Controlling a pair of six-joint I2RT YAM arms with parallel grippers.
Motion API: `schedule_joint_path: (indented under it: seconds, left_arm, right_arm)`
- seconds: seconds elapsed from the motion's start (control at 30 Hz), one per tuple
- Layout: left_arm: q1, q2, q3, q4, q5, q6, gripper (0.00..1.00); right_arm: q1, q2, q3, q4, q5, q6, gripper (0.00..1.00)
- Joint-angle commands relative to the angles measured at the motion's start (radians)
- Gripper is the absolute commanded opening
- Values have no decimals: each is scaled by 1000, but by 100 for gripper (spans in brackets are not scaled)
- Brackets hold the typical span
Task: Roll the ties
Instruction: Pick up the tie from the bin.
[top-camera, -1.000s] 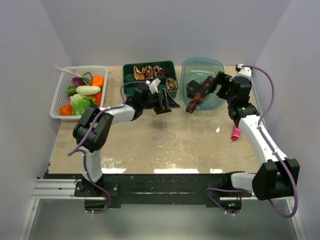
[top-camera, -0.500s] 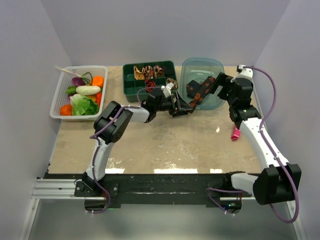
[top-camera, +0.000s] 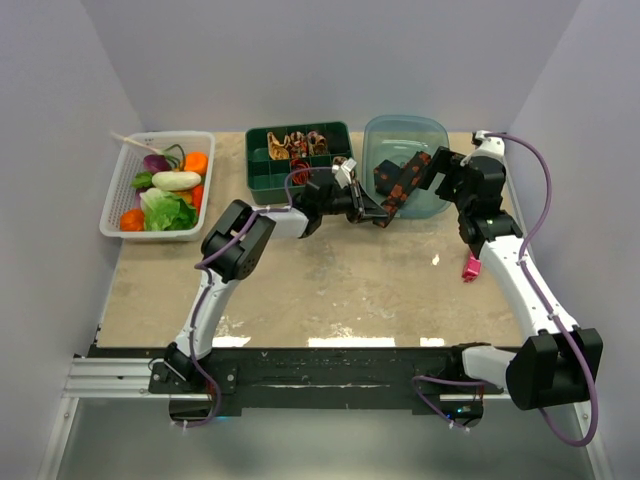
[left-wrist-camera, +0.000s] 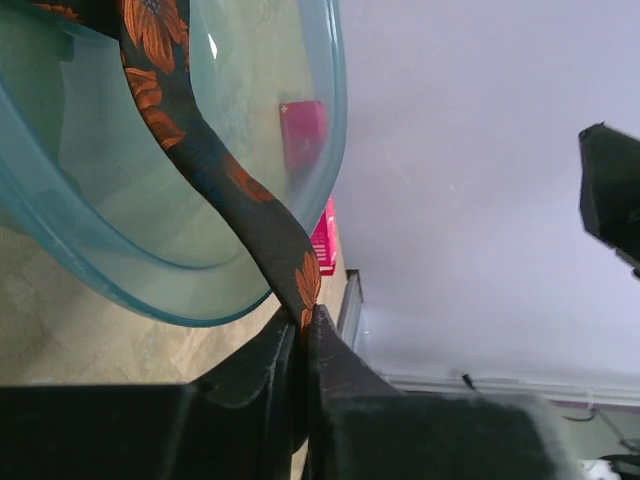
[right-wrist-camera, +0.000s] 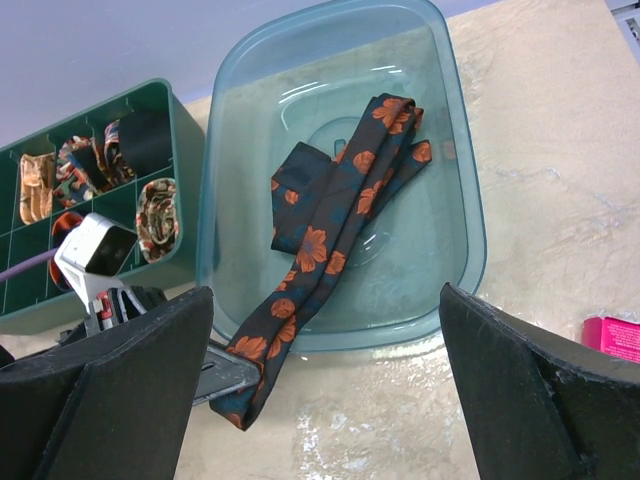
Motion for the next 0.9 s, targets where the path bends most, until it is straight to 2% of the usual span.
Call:
schedule_joint_path:
  seconds: [0.0,0.1,0.27,0.53,0.7,0.87]
  left_arm:
    - [-5,-38,17,-18,40,32,4]
    - [-5,-70,25,-96,38,95,0]
    - [-5,-113,80,-289,44,224,0]
    - [15,-203,296,-619,7,474,0]
    - [30,-328,393,-793,-29,612,0]
    - [51,-498,451,-883,-45,705,0]
  right_arm:
    - [3,-15,-7,14,7,-11,99]
    - [3,-11,-4,15,0,-8,99]
    - [3,-5,7,10,-9,-3,99]
    - [3,-5,32,-9,-37,6,99]
    - [0,31,91,-80,-34,95,99]
    - [2,103,157,-166,-137,161,99]
